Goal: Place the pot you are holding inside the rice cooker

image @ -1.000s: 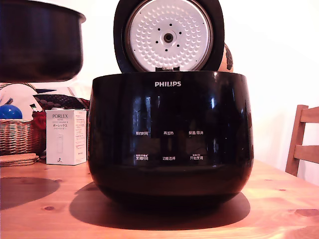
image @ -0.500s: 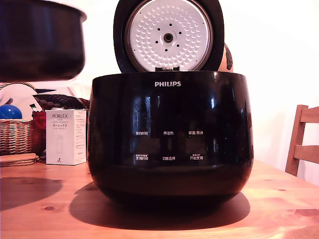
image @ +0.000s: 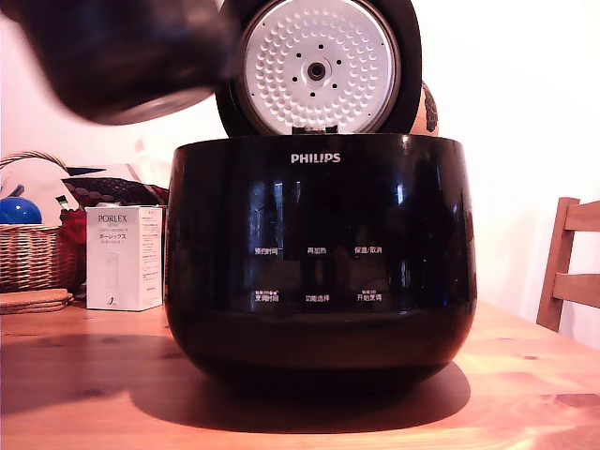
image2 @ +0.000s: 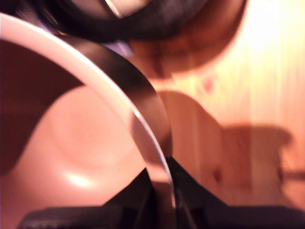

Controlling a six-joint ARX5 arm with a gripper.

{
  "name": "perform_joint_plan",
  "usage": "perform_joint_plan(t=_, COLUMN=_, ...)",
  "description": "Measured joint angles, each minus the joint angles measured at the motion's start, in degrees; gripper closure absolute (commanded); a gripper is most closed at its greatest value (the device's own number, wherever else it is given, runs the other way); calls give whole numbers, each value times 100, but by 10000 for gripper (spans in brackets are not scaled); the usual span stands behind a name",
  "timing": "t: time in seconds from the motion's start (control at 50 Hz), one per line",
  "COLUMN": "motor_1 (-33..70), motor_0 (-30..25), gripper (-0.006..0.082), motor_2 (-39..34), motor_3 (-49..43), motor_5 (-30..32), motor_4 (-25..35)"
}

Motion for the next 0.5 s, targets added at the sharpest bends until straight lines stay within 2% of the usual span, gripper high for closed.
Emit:
perform_joint_plan(t=0.3, motor_1=42, motor_0=-538, gripper=789, motor_2=11, motor_3=573, motor_5=-256, motor_4=184)
perform_joint_plan(t=0.5, motor_1=494, motor_0=-772, gripper=789, motor_2=59, motor_3=697, motor_5=-310, motor_4=181)
